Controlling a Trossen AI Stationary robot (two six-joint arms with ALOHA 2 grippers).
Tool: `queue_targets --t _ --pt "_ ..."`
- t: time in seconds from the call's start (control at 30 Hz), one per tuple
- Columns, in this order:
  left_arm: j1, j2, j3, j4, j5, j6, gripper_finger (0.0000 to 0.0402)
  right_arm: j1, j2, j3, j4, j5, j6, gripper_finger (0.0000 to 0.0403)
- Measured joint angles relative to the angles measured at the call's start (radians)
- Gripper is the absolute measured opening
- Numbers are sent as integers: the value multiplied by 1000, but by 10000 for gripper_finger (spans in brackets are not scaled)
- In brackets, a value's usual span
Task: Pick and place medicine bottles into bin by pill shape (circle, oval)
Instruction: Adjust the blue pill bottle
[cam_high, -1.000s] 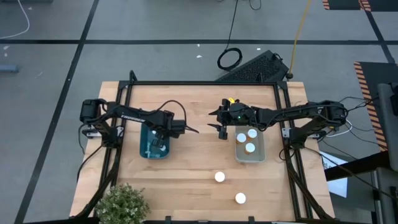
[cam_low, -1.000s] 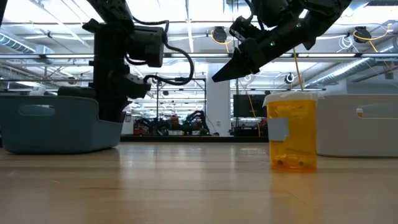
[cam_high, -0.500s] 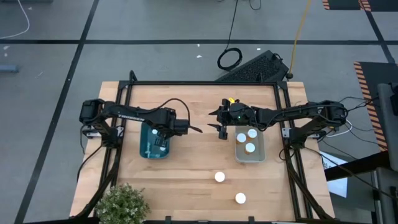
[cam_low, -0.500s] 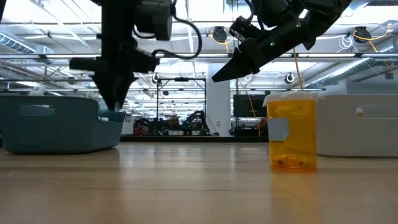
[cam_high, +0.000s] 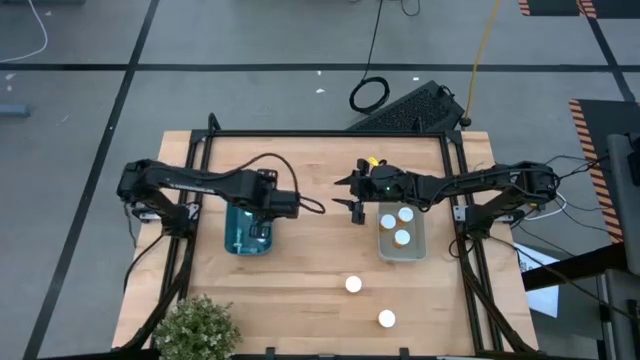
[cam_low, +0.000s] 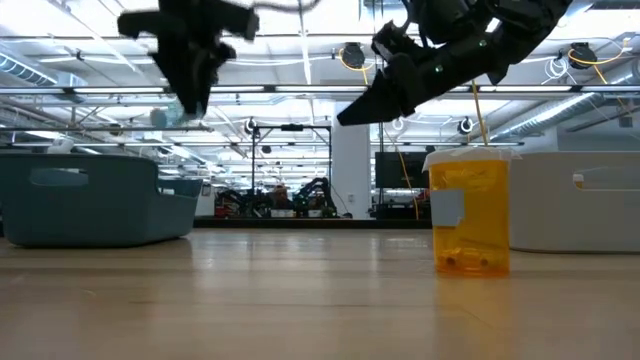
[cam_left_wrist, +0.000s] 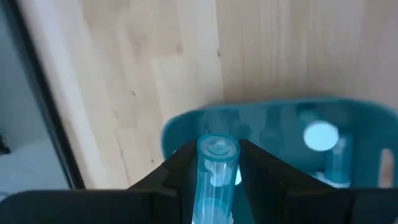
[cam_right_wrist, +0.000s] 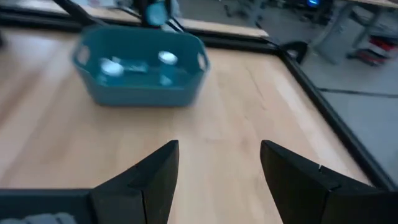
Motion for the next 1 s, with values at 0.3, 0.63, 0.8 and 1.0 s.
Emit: queue_targets --t 0.3,0.63,0.8,1.0 --pt "-36 -165 0 249 -50 -55 113 29 0 -2 92 -59 42 219" --pt "-105 -192 -25 655 -73 81 113 108 0 -2 237 -58 50 219" --pt "-117 -200 -134 892 -71 126 113 112 0 -2 236 -57 69 219" --pt "-95 -199 -249 1165 -51 158 113 104 0 -46 288 -58 67 219"
